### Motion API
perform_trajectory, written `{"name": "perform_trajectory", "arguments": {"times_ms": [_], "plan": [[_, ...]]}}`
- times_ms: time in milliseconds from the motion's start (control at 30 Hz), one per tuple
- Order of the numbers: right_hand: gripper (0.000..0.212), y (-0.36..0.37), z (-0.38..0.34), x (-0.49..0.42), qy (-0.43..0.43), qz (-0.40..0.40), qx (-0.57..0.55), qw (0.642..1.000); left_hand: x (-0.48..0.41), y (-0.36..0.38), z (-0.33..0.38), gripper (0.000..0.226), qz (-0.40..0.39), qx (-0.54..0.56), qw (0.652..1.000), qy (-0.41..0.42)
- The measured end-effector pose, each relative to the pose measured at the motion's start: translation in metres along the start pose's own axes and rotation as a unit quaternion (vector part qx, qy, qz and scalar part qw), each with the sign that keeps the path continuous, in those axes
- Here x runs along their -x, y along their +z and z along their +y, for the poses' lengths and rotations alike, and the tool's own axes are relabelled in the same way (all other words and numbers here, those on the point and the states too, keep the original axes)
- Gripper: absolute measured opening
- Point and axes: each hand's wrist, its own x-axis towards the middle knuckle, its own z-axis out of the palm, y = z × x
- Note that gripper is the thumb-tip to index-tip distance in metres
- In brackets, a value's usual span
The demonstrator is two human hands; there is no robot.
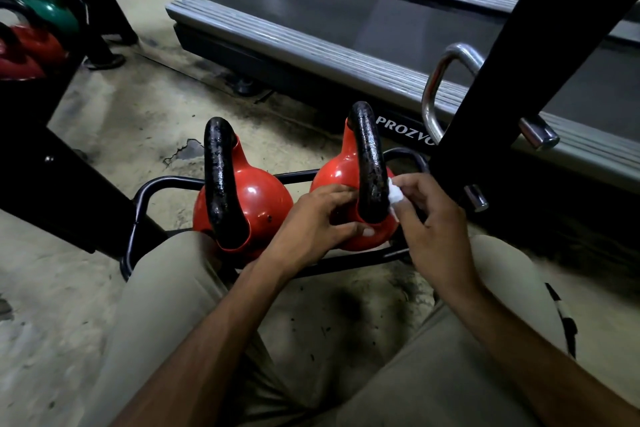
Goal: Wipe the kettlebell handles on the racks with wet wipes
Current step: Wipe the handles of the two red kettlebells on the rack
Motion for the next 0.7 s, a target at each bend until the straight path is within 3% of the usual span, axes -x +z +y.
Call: {"name": "perform_trajectory", "arguments": {"times_ms": [100, 200, 367, 467, 567, 633, 700], "plan": [[0.025, 0.012, 0.001, -0.025, 0.107, -0.047, -0.153, 0.981, 0.000, -0.001, 0.002, 0.052, -0.004, -0.003, 1.000, 0.005], [0.026, 0.012, 0.000, -0.041, 0.188, -0.088, -0.228, 0.951, 0.000, 0.000, 0.003, 0.048, -0.003, -0.001, 1.000, 0.005], [0.016, 0.001, 0.016, -0.009, 0.175, -0.046, -0.244, 0.953, 0.000, -0.001, 0.002, 0.055, -0.005, -0.011, 1.000, 0.003], [0.019, -0.002, 0.018, 0.010, 0.080, -0.019, -0.179, 0.980, -0.001, -0.002, 0.003, 0.056, -0.007, -0.007, 1.000, -0.001], [0.019, -0.004, 0.014, 0.011, -0.088, -0.032, 0.017, 0.995, -0.001, -0.001, 0.001, 0.052, 0.001, -0.013, 1.000, -0.002], [0.007, -0.006, 0.009, 0.007, -0.261, -0.043, 0.175, 0.948, 0.000, 0.000, 0.001, 0.046, 0.000, -0.021, 1.000, 0.002], [0.016, -0.005, 0.004, -0.001, -0.406, -0.041, 0.308, 0.860, 0.001, 0.001, 0.000, 0.047, -0.005, -0.011, 1.000, 0.005]]}}
